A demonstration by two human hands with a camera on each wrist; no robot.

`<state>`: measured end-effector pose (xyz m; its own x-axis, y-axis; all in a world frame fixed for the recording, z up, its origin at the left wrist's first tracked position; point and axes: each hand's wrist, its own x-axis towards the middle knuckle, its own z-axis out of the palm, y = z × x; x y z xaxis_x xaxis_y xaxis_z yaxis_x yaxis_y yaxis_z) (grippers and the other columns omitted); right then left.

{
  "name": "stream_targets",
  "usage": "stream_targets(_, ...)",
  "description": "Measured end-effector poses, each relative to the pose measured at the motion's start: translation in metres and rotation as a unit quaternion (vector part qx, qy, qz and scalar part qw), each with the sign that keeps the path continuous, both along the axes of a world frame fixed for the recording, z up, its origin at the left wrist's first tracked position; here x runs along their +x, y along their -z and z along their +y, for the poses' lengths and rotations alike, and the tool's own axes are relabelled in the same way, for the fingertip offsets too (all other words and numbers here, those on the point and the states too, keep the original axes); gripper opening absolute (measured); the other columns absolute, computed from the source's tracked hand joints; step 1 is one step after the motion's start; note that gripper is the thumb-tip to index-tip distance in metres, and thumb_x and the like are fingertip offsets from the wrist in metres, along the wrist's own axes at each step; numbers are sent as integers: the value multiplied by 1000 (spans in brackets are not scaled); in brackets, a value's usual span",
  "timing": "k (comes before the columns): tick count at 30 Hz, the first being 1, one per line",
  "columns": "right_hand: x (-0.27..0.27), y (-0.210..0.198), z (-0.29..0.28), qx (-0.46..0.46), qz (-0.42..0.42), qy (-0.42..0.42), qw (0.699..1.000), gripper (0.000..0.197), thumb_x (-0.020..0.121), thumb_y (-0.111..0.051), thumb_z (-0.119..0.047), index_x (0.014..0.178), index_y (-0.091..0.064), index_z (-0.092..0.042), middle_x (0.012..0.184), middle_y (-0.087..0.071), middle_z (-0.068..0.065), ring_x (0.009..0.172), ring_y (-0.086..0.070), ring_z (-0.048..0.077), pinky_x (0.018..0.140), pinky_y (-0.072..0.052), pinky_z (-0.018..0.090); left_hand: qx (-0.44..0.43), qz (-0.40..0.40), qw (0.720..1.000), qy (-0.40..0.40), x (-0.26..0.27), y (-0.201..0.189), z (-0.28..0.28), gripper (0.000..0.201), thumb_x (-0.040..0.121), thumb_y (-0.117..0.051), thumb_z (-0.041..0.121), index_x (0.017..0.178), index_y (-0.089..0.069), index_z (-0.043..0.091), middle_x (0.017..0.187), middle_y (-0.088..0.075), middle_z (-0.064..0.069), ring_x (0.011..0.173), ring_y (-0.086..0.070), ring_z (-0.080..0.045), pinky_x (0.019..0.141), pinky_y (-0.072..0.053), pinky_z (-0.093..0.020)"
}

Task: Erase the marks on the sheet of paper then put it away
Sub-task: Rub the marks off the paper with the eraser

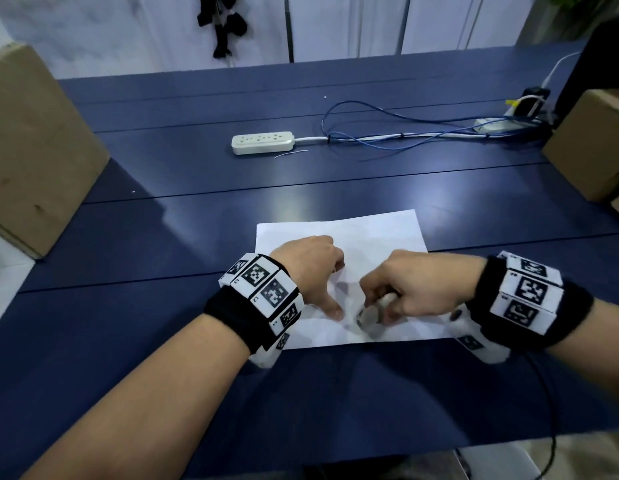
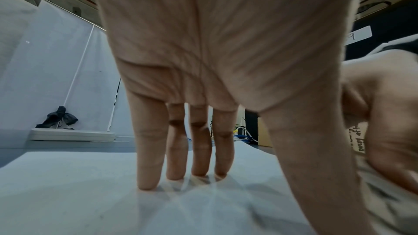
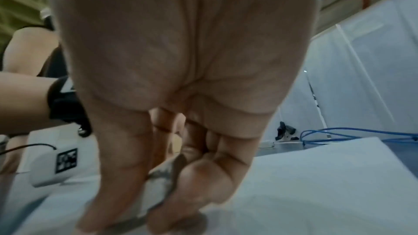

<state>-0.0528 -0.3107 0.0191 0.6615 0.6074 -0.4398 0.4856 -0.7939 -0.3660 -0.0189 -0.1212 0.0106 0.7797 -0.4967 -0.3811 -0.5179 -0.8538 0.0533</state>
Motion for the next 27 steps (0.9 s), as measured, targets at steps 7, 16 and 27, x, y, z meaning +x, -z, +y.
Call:
stream_targets(7, 37, -1, -14, -12, -132, 92, 987, 20, 80, -71, -34, 96, -62, -24, 73, -55, -12, 78, -51, 16, 68, -42, 27, -6, 13, 1000, 9, 1, -3, 1, 72, 62, -82, 62, 122, -59, 29, 108, -48, 8, 101, -55, -16, 86, -51, -38)
stream_targets(16, 36, 0, -8, -15, -110, 86, 990, 23, 78, -72, -36, 97, -65, -26, 72, -55, -12, 75, -52, 12, 68, -43, 27, -2, 8, 1000, 14, 2, -3, -2, 73, 61, -82, 62, 121, -60, 27, 104, -45, 8, 98, -54, -17, 84, -51, -36)
stream_targets(27, 22, 0, -7, -25, -46, 44, 998, 20, 74, -75, -31, 92, -65, -28, 78, -65, -7, 78, -56, 10, 71, -50, 29, -10, 12, 1000, 14, 2, 0, 0, 75, 64, -82, 60, 126, -57, 26, 107, -45, 8, 101, -54, -17, 83, -48, -34)
